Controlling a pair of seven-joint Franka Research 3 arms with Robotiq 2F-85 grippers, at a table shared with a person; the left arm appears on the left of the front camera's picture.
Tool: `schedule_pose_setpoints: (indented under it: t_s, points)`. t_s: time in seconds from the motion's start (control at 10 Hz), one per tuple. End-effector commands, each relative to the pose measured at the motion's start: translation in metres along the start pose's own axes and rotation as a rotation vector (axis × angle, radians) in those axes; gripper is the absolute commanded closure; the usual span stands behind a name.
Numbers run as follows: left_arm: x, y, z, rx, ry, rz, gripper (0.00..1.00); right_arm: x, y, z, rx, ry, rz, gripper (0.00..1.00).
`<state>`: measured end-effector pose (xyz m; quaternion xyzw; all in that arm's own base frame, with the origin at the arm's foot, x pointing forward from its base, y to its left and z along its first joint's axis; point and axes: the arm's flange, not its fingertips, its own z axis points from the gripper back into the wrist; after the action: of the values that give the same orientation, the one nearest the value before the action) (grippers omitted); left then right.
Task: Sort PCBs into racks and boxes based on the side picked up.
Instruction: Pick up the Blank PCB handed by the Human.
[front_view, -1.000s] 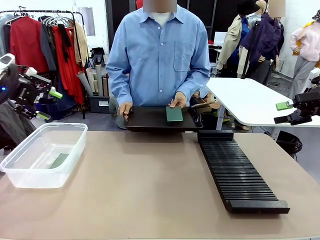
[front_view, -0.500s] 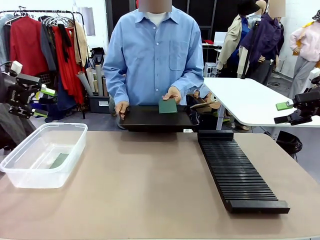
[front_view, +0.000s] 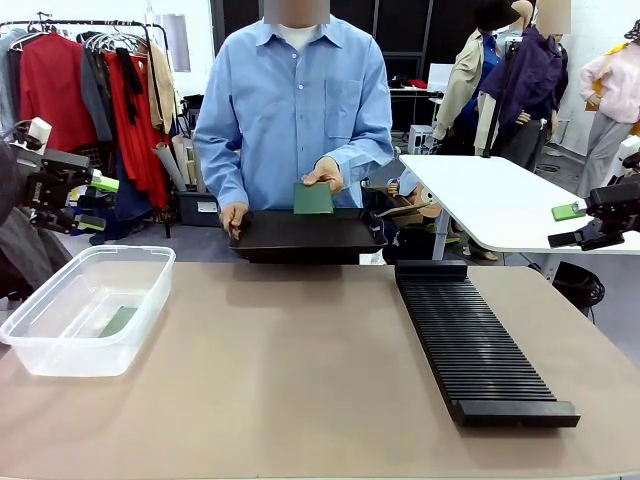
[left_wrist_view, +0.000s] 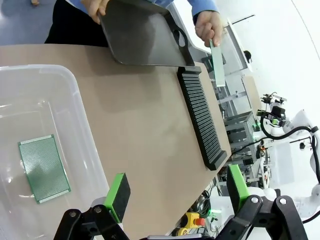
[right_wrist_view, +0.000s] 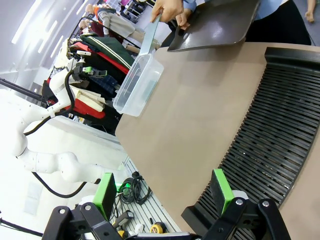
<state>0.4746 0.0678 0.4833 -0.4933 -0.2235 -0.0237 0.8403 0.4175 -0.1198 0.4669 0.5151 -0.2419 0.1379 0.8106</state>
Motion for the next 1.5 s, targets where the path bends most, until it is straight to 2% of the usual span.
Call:
schedule_pose_setpoints:
  t_s: [0.0,1.3,1.4]
  points:
    - [0.000,-0.001,0.002,0.000,-0.005,0.010,0.00,0.001,0.003,0.000,0.003,-0.002,-0.003,0.00]
    - [0.000,0.001,0.001,0.001,-0.002,0.003,0.00,0.001,0.003,0.000,0.003,-0.002,-0.003,0.00]
    - [0.009,-0.002,-0.009,-0.056,0.008,0.000,0.00,0.001,0.003,0.000,0.003,-0.002,-0.003,0.00]
